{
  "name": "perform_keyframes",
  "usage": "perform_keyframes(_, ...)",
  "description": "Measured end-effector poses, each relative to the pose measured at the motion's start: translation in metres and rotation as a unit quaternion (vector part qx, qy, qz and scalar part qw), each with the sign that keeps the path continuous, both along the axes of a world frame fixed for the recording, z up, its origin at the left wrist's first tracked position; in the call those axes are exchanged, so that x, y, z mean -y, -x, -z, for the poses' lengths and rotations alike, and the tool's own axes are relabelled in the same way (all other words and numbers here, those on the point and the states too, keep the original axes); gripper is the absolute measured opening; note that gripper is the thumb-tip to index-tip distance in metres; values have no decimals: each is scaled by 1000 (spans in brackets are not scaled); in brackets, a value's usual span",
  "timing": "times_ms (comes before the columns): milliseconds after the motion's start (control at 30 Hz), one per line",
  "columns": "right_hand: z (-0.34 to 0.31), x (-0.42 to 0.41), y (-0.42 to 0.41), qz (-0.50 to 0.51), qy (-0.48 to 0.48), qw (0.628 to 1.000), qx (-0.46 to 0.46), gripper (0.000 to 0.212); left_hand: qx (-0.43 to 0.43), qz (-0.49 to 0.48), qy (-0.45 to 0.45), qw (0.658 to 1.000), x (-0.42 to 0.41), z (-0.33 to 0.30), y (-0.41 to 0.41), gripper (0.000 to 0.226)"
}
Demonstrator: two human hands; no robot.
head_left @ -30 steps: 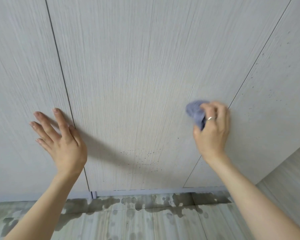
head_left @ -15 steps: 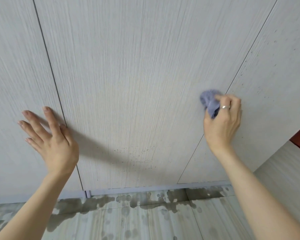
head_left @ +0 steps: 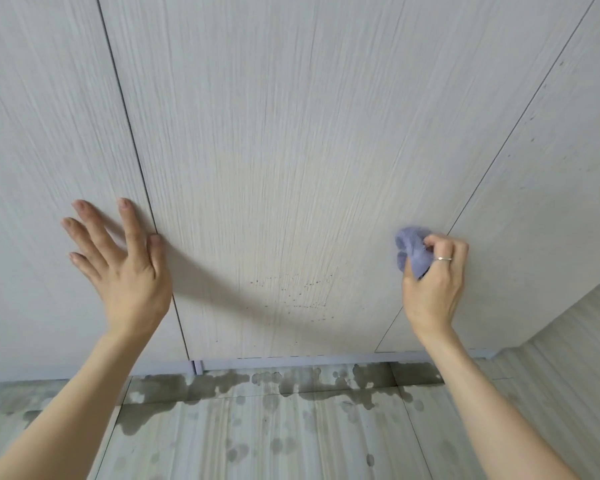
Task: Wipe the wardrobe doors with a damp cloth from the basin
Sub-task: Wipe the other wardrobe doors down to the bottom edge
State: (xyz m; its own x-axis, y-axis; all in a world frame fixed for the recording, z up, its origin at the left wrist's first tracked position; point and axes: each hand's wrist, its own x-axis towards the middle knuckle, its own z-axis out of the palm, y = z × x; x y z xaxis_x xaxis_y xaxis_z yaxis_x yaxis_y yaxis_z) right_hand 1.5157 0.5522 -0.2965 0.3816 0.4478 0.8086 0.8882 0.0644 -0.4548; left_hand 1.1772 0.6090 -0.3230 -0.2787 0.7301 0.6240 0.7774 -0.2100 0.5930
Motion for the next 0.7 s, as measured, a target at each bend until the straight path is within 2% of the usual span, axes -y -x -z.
perform_keyframes(67, 34, 5, 2, 1, 60, 998, 1, 28, -16, 0, -1, 1000, 0, 2, 3, 59)
perform_keyframes(100, 55, 9, 3, 4, 109, 994, -31, 28, -20, -2, -1, 1000, 0, 3, 3, 59)
perform_keyframes(200, 94, 15, 1, 34, 249, 943, -219, 20, -21, -10, -11, 1000, 0, 7, 4, 59)
perform_keyframes(233, 96, 13, 0, 45, 268, 925, -264, 17, -23, -12, -13, 1000, -1, 9, 5, 59)
perform_keyframes(267, 96, 11, -1, 53, 266, 918, -290, 17, -26, -14, -15, 999, -2, 12, 5, 59)
perform_keyframes(333, 84, 6, 3, 50, 221, 926, -301, 22, -31, -18, -19, 999, -4, 17, 5, 59)
perform_keyframes(400, 64, 4, 10, 18, 151, 941, -304, 25, -29, -22, -27, 999, -4, 20, 3, 57)
perform_keyframes(467, 49, -1, 16, -23, 89, 930, -356, 25, -23, -25, -31, 999, -5, 21, 0, 55)
perform_keyframes(500, 46, -3, 18, -52, 62, 906, -416, 24, -21, -27, -32, 999, -5, 21, -1, 55)
perform_keyframes(567, 53, -7, 22, -114, 43, 818, -562, 21, -21, -24, -28, 999, -5, 22, -1, 54)
perform_keyframes(700, 93, -4, 19, -124, 194, 643, -730, 15, -25, -25, -22, 999, -3, 23, -2, 53)
